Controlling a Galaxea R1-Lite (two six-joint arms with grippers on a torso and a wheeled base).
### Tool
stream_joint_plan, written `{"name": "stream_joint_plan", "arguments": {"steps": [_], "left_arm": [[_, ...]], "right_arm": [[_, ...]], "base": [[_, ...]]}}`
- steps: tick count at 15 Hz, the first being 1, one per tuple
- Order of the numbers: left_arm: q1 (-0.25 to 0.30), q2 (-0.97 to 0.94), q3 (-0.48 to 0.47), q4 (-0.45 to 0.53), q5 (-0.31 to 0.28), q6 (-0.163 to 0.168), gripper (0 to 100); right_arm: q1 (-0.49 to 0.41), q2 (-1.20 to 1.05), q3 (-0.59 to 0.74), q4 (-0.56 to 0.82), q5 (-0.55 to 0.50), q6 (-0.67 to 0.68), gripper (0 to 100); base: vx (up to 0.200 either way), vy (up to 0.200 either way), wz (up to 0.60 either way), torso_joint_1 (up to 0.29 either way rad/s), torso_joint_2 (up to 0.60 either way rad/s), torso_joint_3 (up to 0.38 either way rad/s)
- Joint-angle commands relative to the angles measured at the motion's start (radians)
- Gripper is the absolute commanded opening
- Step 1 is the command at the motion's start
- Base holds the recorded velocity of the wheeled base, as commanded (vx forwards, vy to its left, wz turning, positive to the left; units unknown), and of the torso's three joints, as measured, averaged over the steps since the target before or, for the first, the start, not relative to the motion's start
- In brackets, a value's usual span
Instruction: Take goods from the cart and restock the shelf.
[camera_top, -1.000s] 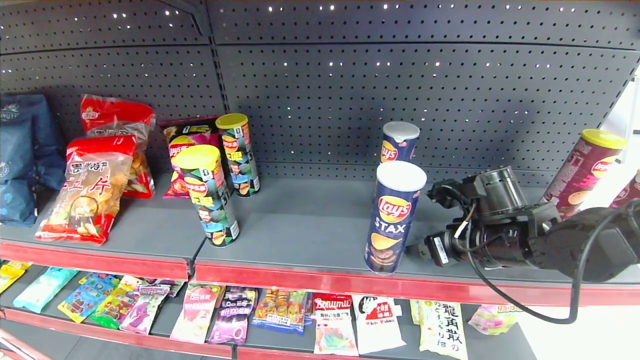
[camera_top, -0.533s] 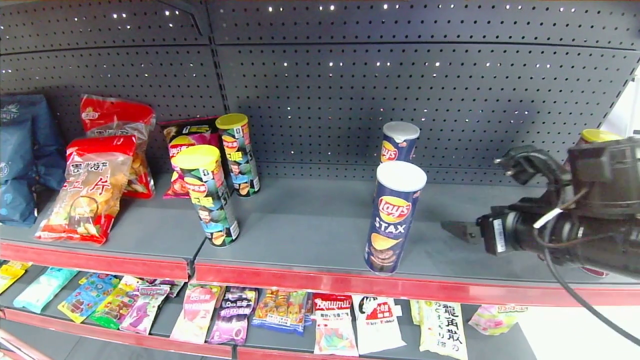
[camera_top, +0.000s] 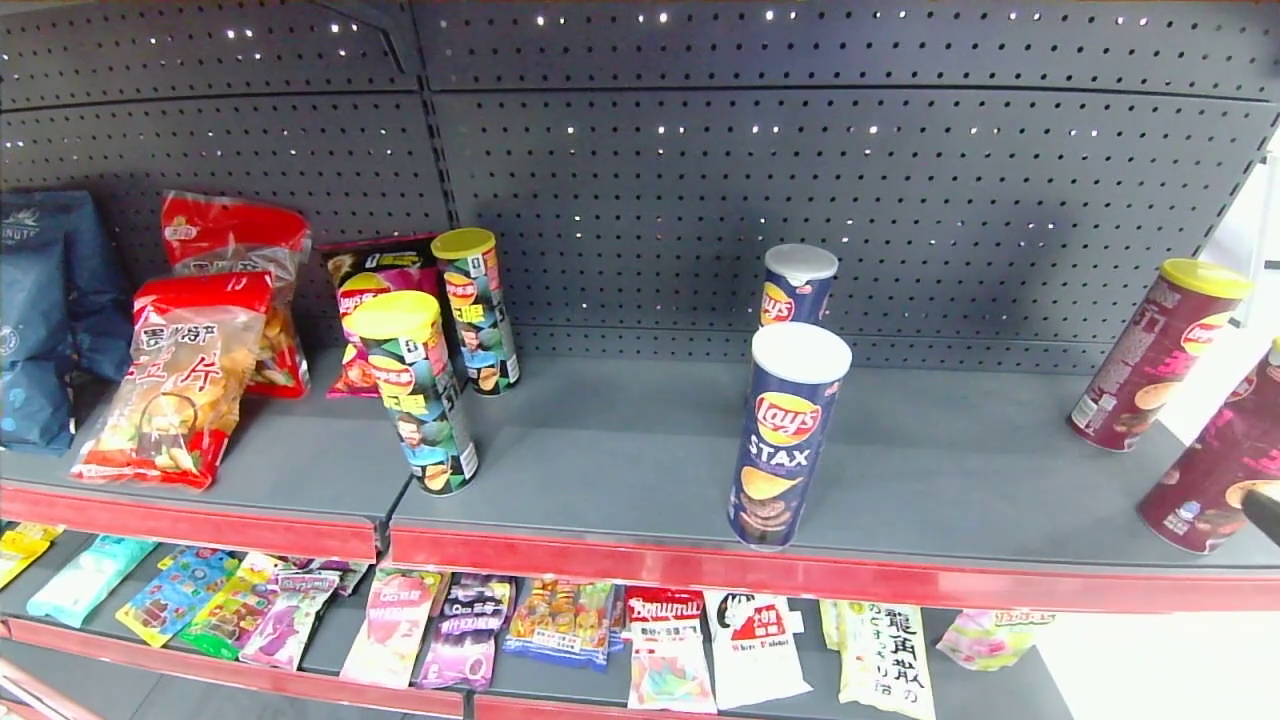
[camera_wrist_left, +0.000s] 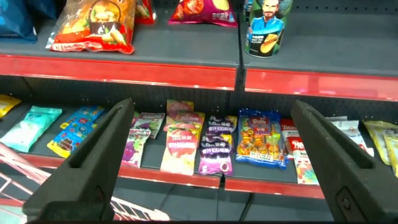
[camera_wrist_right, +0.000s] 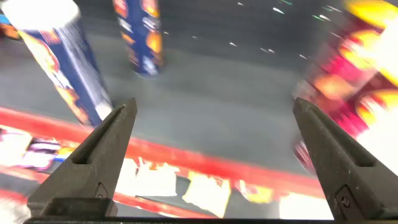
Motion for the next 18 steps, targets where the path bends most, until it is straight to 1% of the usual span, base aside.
{"name": "stream_joint_plan", "arguments": {"steps": [1,2,3,4,5,6,7,9,10,16,18], "left_arm": [[0.000,0.002,0.000,-0.001,-0.002,0.015,100],[0.002,0.002,0.000,-0.003,-0.008,0.028,100],[0.000,0.002,0.002,-0.004,-0.025,0.028,100],[0.000,0.002,0.000,-0.003,-0.034,0.027,100],[0.000,0.002,0.000,-0.003,-0.034,0.025,100],[0.000,0.002,0.000,-0.001,-0.032,0.016,100],[0.000,0.002,0.000,-0.001,-0.034,0.007,100],[0.000,0.002,0.000,0.000,-0.034,-0.005,100],[0.000,0.002,0.000,0.000,-0.032,-0.007,100],[0.000,0.002,0.000,0.002,-0.031,-0.018,100],[0.000,0.002,0.000,0.003,-0.028,-0.033,100]], "right_arm": [[-0.113,-0.475,0.181,0.241,0.019,-0.008,100],[-0.107,-0.559,0.201,0.328,0.022,0.007,100],[-0.104,-0.553,0.213,0.295,0.020,0.076,100],[-0.104,-0.553,0.256,0.253,0.020,0.108,100],[-0.104,-0.553,0.328,0.187,0.020,0.108,100],[-0.104,-0.553,0.443,0.043,0.025,0.105,100],[-0.104,-0.553,0.444,0.029,0.042,0.101,100],[-0.102,-0.553,0.444,0.087,0.140,0.078,100],[-0.102,-0.553,0.444,0.095,0.157,0.059,100],[-0.104,-0.552,0.444,0.097,0.138,0.087,100],[-0.104,-0.552,0.444,0.095,0.138,0.088,100]], "base": [[0.000,0.000,0.00,0.000,0.00,0.000],[0.000,0.000,0.00,0.000,0.00,0.000],[0.000,0.000,0.00,0.000,0.00,0.000],[0.000,0.000,0.00,0.000,0.00,0.000],[0.000,0.000,0.00,0.000,0.00,0.000],[0.000,0.000,0.00,0.000,0.00,0.000],[0.000,0.000,0.00,0.000,0.00,0.000],[0.000,0.000,0.00,0.000,0.00,0.000],[0.000,0.000,0.00,0.000,0.00,0.000],[0.000,0.000,0.00,0.000,0.00,0.000],[0.000,0.000,0.00,0.000,0.00,0.000]]}}
